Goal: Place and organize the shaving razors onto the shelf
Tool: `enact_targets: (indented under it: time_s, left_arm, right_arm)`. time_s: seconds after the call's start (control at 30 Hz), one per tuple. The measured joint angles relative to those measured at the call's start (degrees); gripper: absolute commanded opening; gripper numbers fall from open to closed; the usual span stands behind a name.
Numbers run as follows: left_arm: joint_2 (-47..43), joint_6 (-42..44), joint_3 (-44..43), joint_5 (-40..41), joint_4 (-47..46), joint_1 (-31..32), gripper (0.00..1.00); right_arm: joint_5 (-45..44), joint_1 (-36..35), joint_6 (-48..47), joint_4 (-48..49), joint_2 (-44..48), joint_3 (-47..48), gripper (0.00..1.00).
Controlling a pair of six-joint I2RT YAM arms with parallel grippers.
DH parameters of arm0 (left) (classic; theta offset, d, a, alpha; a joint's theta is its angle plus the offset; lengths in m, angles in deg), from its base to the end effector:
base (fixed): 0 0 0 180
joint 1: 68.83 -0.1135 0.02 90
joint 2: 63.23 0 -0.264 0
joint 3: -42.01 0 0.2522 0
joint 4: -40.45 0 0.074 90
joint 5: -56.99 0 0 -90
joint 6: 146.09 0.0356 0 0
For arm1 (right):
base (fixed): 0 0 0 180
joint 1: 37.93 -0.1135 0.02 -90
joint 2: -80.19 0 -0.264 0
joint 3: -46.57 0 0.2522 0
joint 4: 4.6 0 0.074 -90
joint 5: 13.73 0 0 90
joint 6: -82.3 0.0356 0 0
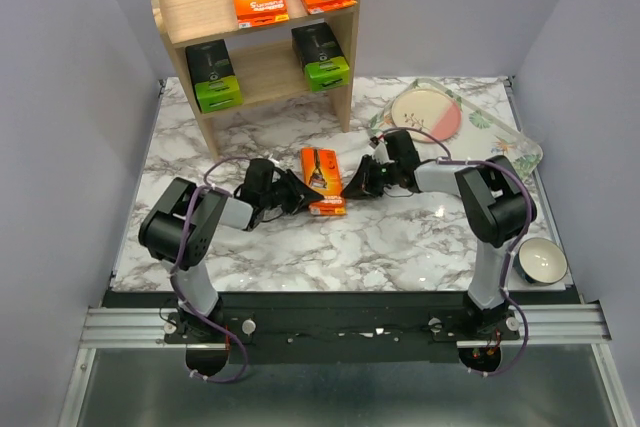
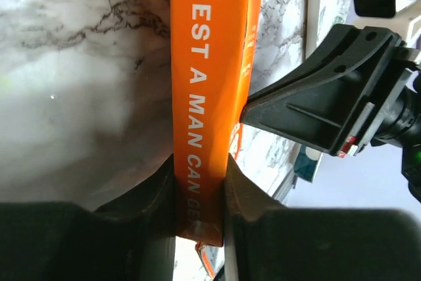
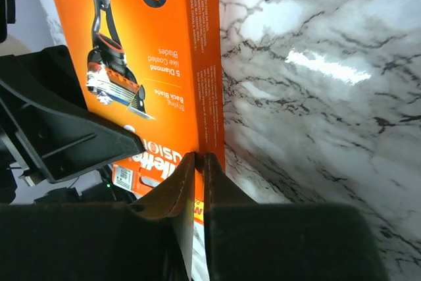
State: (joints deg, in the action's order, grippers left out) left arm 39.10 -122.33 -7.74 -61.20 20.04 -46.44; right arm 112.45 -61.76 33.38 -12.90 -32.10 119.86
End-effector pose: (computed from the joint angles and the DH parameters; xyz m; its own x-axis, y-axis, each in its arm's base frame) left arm 0.2884 -0.1370 0.1150 -0.8440 -0.5247 -0.1108 -0.1663 0.4526 -0.8761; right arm 0.3444 0.1751 0.1236 -0.9617 0.1551 -0.2261 -0.0801 0.6298 0.7727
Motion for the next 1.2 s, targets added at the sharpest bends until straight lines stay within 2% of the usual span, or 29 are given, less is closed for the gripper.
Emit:
enact_targets:
  time_s: [0.1, 0.23, 0.37, 0.63, 0.73, 0.8, 0.97, 1.2]
  left_arm:
    - [-2.4, 0.9, 1.7, -1.8, 0.9, -1.2, 0.23]
    - [-8.3, 4.0, 3.3, -6.5, 5.1, -5.9, 0.22]
    - [-17.4, 10.4, 1.9, -11.6, 13.1, -10.9, 0.23]
    - [-36.5, 30.9, -9.8, -17.8, 40.7, -12.8, 0.24]
    - [-39.1, 36.9, -16.0, -18.9, 48.7, -13.8, 0.23]
    - [-38.8, 39.5, -21.9, -19.8, 52.7, -17.4, 0.22]
    - [-37.3, 39.5, -32.3, -22.1, 52.2, -26.6, 0.21]
    - [-36.0, 34.0, -37.4, -28.3, 44.5, -27.9, 0.20]
  right_arm:
    - [-0.9, -0.5, -1.0, -2.3, 1.1, 0.0, 0.45]
    - [-2.8, -0.6, -3.4, -8.4, 4.5, 0.0, 0.47]
    - [-3.7, 0.8, -6.1, -11.5, 12.4, 0.8, 0.47]
    - [-6.4, 2.4, -10.3, -12.2, 19.6, 2.4, 0.48]
    - [-7.4, 2.9, -11.2, -13.3, 18.9, 3.4, 0.47]
    - [-7.7, 3.0, -11.8, -14.4, 18.5, 4.6, 0.48]
    - [-8.2, 3.2, -12.7, -14.7, 18.4, 5.4, 0.48]
    - [-9.7, 3.2, -12.7, -14.6, 18.7, 1.9, 0.48]
